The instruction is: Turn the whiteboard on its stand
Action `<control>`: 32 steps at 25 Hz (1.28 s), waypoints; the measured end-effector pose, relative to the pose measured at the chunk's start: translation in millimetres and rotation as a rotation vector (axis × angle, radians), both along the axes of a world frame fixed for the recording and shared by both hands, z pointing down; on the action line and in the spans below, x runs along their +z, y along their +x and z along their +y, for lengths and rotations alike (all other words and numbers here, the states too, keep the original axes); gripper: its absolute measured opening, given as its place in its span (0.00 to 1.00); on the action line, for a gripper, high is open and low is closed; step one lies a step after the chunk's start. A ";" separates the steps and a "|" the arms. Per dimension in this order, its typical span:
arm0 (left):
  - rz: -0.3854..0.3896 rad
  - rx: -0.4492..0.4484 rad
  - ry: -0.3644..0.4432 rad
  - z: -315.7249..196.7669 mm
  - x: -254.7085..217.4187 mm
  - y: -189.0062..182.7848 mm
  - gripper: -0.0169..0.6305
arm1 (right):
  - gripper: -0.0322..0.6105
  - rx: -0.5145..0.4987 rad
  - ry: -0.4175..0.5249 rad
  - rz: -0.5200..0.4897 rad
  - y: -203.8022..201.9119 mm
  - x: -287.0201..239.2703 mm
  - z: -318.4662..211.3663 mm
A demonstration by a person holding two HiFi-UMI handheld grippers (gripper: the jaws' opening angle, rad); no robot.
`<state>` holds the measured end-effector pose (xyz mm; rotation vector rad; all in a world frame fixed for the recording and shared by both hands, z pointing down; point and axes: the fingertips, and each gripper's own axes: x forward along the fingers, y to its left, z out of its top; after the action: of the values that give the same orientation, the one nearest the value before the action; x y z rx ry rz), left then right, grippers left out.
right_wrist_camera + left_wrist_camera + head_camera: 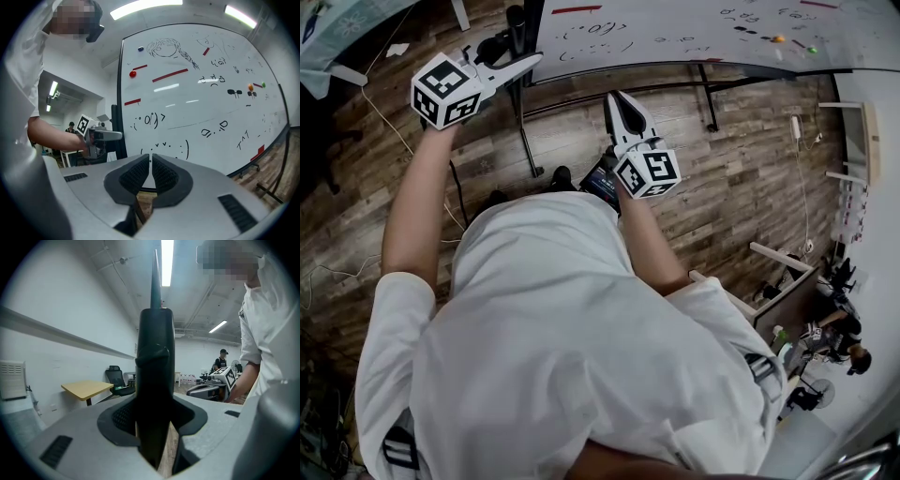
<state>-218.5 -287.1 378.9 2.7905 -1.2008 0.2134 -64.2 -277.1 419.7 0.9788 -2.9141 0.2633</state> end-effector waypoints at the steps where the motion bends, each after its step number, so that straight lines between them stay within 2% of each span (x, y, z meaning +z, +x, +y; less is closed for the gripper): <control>1: 0.006 -0.003 0.001 9.2 5.6 -27.0 0.32 | 0.08 -0.004 0.002 0.005 -26.4 4.6 8.4; 3: 0.017 -0.014 0.006 20.3 10.9 -53.9 0.32 | 0.08 -0.009 0.002 0.011 -49.6 9.5 17.4; 6: 0.018 -0.028 0.015 12.7 4.0 -22.9 0.32 | 0.08 -0.009 -0.001 0.006 -8.3 7.0 7.4; 7: 0.025 -0.032 0.016 11.4 5.8 -29.9 0.32 | 0.08 -0.010 -0.004 0.011 -10.8 10.4 5.3; 10: 0.074 -0.050 0.011 26.3 19.9 -102.7 0.32 | 0.08 -0.024 -0.016 0.041 -71.7 27.7 15.5; 12: 0.094 -0.068 0.011 36.6 21.6 -125.8 0.32 | 0.08 -0.040 -0.020 0.046 -90.9 31.0 21.0; 22: 0.081 -0.104 0.015 45.7 9.1 -118.8 0.32 | 0.08 -0.130 -0.010 0.032 -89.5 17.9 21.3; 32: 0.047 -0.125 0.013 59.8 -5.5 -116.6 0.32 | 0.07 -0.145 0.001 0.013 -77.1 8.9 33.0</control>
<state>-335.1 -227.4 373.4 2.7029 -1.3645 0.1301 -141.3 -244.2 428.6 0.7616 -2.9544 0.2468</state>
